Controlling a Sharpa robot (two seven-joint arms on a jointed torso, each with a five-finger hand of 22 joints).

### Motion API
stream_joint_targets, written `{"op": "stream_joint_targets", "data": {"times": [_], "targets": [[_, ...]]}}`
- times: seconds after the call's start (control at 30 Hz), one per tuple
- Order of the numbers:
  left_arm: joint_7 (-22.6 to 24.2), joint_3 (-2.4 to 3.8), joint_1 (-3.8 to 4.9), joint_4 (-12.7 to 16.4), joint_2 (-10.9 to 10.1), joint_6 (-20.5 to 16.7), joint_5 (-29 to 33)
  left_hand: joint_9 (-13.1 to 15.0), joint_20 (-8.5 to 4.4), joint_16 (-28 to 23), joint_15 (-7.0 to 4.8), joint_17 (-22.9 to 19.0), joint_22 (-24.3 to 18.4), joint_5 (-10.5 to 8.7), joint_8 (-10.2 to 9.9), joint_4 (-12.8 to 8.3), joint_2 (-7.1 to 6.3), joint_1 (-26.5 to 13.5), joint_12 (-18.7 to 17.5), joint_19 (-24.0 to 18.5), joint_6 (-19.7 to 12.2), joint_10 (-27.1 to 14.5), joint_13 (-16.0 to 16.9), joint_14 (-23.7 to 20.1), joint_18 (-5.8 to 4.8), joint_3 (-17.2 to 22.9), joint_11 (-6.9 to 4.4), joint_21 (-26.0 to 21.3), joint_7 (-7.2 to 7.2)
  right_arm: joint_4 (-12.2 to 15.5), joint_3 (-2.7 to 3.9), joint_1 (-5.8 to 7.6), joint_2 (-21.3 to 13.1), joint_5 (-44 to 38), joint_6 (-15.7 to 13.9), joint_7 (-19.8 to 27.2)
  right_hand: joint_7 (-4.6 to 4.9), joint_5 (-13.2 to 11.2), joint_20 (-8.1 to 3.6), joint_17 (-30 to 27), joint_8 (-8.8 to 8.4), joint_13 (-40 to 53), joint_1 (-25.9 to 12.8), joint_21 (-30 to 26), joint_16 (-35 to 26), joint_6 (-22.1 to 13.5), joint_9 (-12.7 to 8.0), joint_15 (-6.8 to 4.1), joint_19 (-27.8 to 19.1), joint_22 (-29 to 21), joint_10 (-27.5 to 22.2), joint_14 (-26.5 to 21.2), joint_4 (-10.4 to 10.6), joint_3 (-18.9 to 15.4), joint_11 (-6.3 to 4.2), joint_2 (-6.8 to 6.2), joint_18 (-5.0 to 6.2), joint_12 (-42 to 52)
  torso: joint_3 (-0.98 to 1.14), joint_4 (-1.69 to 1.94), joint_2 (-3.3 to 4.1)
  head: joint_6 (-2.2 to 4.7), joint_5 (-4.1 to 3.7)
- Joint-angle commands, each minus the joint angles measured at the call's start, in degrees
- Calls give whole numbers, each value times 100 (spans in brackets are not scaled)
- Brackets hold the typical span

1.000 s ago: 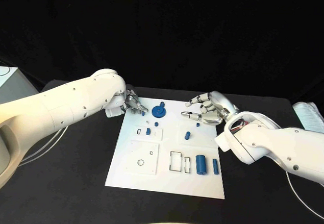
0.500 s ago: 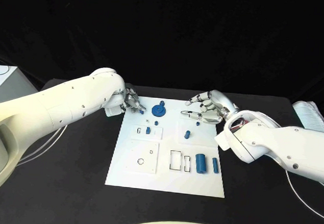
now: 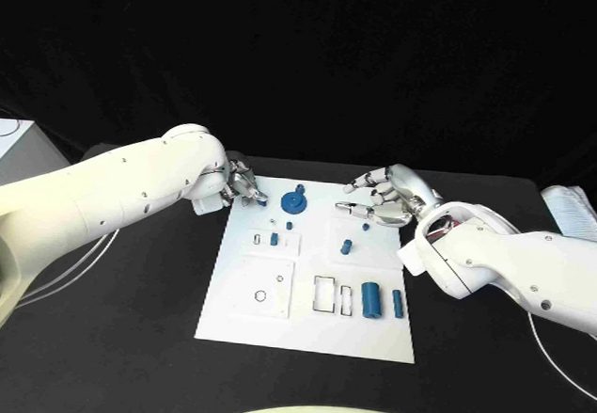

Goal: Assemble the parts on the task board

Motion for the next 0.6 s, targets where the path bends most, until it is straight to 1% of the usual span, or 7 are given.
{"op": "stream_joint_targets", "data": {"times": [0.03,0.1,0.27,0.37,0.4,0.5,0.6], "targets": [[8,11,4,230,-148,-194,249,765,-16,29,-52,879,57,40,228,-902,-63,-290,144,54,-20,97,150,328,-20,1050,-39,47,5,-6,1,-2,-9,-38,100,6,1,7,-9,1383,29,661,-46,13,-16,27,-7,8,610,1505,-31,564,-2,-18,5,23,-83,-17,0,9,-13,-10,0],[-28,15,6,444,-292,-213,305,788,-20,45,-63,922,108,74,285,-1018,-92,-421,201,90,-10,143,191,348,-30,1201,-40,77,0,-10,1,-2,-16,-38,107,3,1,7,-9,1383,29,661,-46,13,-16,27,-7,8,610,1505,-31,564,-2,-18,5,23,-83,-17,1,17,-23,-22,1],[-102,16,8,984,-614,-257,323,804,-33,82,-78,1025,216,157,352,-1182,-132,-622,279,173,20,241,274,397,-51,1378,-60,136,-18,-13,1,-2,-33,-38,123,-5,1,7,-9,1383,29,661,-46,13,-16,27,-7,8,610,1505,-31,564,-2,-18,5,23,-83,-17,-7,40,-53,-48,9],[-129,10,8,1289,-767,-316,276,808,-51,104,-97,1090,286,396,406,-1314,-180,-802,334,229,66,338,340,429,-64,1490,-81,178,-40,-16,1,-3,-38,-38,138,-10,1,7,-9,1383,29,661,-46,13,-16,27,-7,8,610,1505,-31,564,-2,-18,5,23,-83,-17,-11,52,-69,-70,33],[-135,6,8,1390,-813,-348,251,809,-60,117,-107,1126,320,568,429,-1367,-201,-875,364,256,91,386,382,445,-71,1524,-90,197,-51,-16,1,-3,-39,-38,143,-11,1,7,-9,1383,29,661,-46,13,-16,27,-7,8,610,1505,-31,564,-2,-18,5,23,-83,-17,-12,55,-74,-74,39],[-138,-16,5,1599,-905,-441,170,803,-88,156,-136,1247,445,950,478,-1513,-260,-1049,440,351,161,514,498,497,-96,1585,-125,265,-83,-17,1,-3,-43,-38,157,-15,1,7,-9,1383,29,661,-46,13,-16,27,-7,8,610,1505,-31,564,-2,-18,5,23,-83,-17,-13,63,-83,-87,54],[-145,-58,-7,1847,-1021,-591,27,799,-97,169,-146,1285,488,1004,488,-1546,-270,-1090,471,385,183,564,549,512,-105,1594,-136,287,-93,-20,0,-4,-49,-38,170,-16,1,7,-9,1383,29,661,-46,13,-16,27,-7,8,610,1505,-31,564,-2,-18,5,23,-83,-17,-17,67,-92,-108,60]]}}
